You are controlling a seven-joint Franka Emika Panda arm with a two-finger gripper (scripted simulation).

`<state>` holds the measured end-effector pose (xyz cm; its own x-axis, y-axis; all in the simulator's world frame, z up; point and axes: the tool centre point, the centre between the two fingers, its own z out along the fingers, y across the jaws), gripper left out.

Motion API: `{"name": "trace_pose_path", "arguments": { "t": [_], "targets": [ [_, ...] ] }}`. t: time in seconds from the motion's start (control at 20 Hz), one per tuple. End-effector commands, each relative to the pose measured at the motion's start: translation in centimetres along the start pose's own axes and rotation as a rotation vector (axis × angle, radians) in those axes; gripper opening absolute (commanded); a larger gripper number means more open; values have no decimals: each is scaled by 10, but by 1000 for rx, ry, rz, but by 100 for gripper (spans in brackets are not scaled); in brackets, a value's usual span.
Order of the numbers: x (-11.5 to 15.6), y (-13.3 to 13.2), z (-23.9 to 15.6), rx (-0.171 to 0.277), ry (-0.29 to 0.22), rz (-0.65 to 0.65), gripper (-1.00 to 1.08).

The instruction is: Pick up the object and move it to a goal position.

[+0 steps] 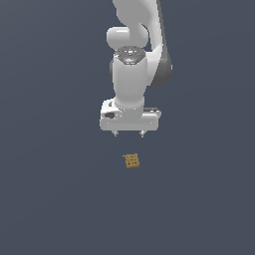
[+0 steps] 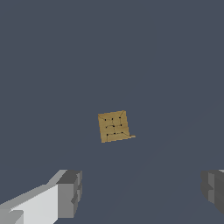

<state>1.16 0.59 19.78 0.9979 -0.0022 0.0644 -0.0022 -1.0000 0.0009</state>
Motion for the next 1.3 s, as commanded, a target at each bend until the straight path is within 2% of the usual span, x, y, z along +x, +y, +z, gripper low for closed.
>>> {"name": "trace_pose_path", "arguments": {
  "t": [0.0, 0.45, 0.8, 1.25],
  "targets": [
    [0, 0, 0, 0, 0, 0, 100],
    [-9, 15, 6, -25, -27, -4, 100],
    [-9, 16, 7, -25, -29, 2, 100],
    [-6, 13, 16, -18, -33, 101, 100]
  ]
}}
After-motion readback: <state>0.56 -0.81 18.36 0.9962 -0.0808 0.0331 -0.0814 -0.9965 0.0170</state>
